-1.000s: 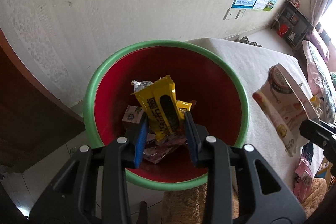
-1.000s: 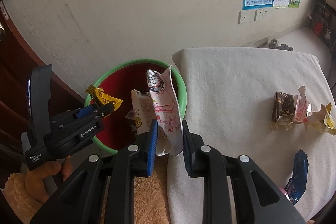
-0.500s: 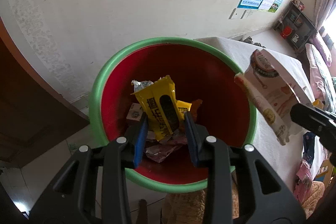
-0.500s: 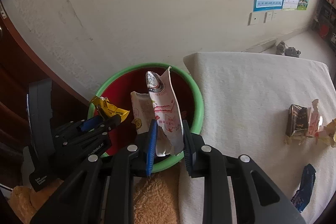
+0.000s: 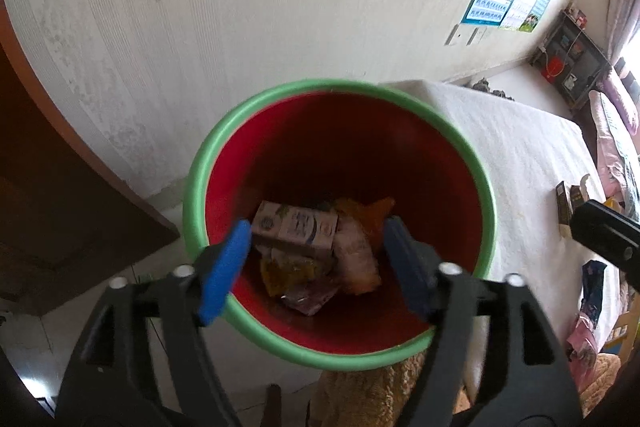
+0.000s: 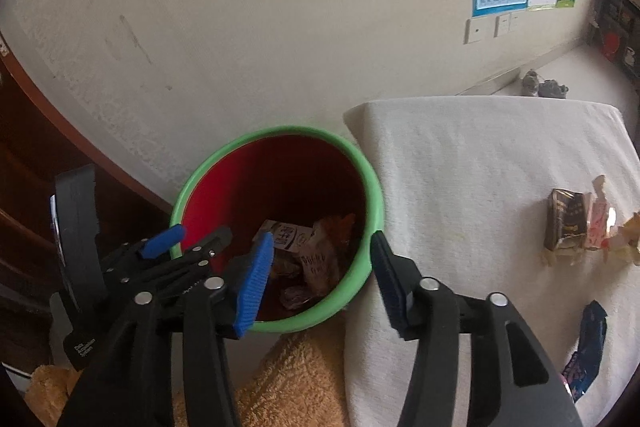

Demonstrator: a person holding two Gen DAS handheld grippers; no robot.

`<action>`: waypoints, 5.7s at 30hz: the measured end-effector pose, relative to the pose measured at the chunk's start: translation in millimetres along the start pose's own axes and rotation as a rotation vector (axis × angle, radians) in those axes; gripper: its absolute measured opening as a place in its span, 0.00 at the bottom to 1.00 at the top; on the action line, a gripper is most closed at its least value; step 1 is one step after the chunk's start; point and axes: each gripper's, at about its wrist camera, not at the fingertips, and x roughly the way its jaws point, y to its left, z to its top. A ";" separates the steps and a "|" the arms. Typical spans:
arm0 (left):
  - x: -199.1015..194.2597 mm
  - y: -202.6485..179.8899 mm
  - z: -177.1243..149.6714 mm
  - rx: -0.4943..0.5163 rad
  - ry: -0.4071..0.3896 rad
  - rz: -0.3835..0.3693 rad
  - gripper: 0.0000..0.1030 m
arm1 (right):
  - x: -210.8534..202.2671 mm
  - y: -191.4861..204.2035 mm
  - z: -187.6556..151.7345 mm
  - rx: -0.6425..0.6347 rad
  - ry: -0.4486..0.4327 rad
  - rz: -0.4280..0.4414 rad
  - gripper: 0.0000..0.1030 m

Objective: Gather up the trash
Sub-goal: 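Open both tools to drop the yellow wrapper and paper bag into the bin, then grasp the pink printed wrapper with the right tool while the left tool moves to the blue wrapper, then grasp the blue wrapper with the left tool and lift it, then carry the blue wrapper toward the red bin with the left tool while the right tool holds the pink wrapper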

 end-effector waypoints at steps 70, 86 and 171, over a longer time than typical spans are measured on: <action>23.6 -360.4 -115.9 0.732 0.335 -0.361 0.24 | -131.3 -223.5 -257.8 0.482 0.223 -0.016 0.37; 24.2 -277.6 -102.3 0.539 0.346 -0.346 0.66 | -117.2 -258.2 -219.5 0.547 0.081 -0.175 0.53; -5.0 -224.3 -54.3 0.439 0.125 -0.250 0.27 | -109.6 -233.2 -207.4 0.472 0.065 -0.216 0.37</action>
